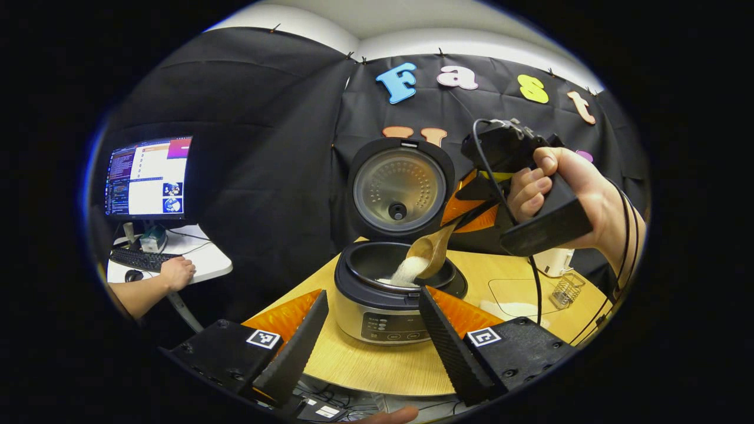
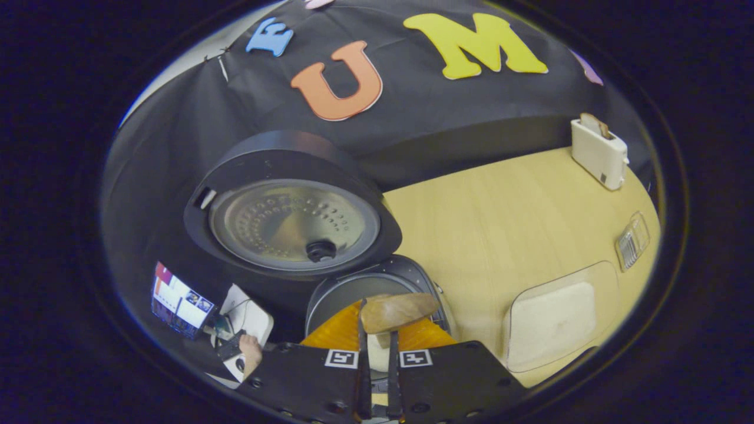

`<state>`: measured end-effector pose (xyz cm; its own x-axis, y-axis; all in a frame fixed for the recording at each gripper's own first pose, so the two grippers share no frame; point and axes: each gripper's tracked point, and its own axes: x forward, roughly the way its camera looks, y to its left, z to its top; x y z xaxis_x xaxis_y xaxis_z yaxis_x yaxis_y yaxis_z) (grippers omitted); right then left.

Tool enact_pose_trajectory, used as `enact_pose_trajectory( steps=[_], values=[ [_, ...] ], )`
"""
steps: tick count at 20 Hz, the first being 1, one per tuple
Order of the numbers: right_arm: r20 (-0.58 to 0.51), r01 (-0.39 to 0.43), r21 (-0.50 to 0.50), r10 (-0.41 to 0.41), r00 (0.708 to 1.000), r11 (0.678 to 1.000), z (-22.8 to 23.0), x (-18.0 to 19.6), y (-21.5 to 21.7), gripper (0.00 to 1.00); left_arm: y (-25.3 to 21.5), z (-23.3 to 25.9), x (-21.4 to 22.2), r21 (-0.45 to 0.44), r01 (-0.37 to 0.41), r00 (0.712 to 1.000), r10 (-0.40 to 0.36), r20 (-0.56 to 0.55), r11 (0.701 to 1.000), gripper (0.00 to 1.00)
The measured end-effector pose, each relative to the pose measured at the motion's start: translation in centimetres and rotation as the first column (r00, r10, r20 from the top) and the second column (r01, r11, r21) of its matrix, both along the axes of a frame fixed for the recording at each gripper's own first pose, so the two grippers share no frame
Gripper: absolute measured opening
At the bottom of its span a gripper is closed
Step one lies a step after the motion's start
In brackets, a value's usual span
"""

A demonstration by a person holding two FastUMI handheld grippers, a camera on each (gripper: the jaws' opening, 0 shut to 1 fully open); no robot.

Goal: Close the left gripper, press the button to open the rice cooker; take a wooden spoon from the chopstick holder with the right hand, scoop a spoonful of rice and pour it into the rice cooker, then put the wooden spoon back into the chopstick holder.

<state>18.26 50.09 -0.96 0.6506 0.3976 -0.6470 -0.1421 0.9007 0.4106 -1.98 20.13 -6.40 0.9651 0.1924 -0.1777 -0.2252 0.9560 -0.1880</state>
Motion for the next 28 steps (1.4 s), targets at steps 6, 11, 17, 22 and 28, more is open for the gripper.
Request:
enact_pose_trajectory(
  steps=[6,11,17,22,28],
  values=[
    [0.165,-0.114,-0.195,0.147,0.975,0.974,1.2,0.6,2.1,0.11,0.6,-0.6,0.1,-0.017,-0.004,1.000,0.004,-0.007,1.000,0.99],
    [0.276,-0.168,-0.338,0.269,0.923,0.926,2.7,0.3,4.2,0.11,1.6,-1.1,-0.2,-0.028,-0.024,1.000,0.023,-0.018,0.999,0.99],
    [0.389,-0.125,-0.574,0.404,0.828,0.809,3.8,0.6,5.4,0.11,1.6,-1.1,-0.2,-0.028,-0.021,1.000,0.021,-0.018,0.999,0.99],
    [0.438,-0.037,-0.727,0.504,0.744,0.686,5.0,0.3,5.8,0.11,1.6,-1.3,-0.2,-0.025,-0.023,0.999,0.022,-0.027,0.999,0.99],
    [0.490,0.058,-0.759,0.510,0.706,0.649,6.9,0.6,4.5,0.11,1.6,-1.4,-0.2,-0.023,-0.036,0.999,0.035,-0.037,0.999,0.99]
  ],
)
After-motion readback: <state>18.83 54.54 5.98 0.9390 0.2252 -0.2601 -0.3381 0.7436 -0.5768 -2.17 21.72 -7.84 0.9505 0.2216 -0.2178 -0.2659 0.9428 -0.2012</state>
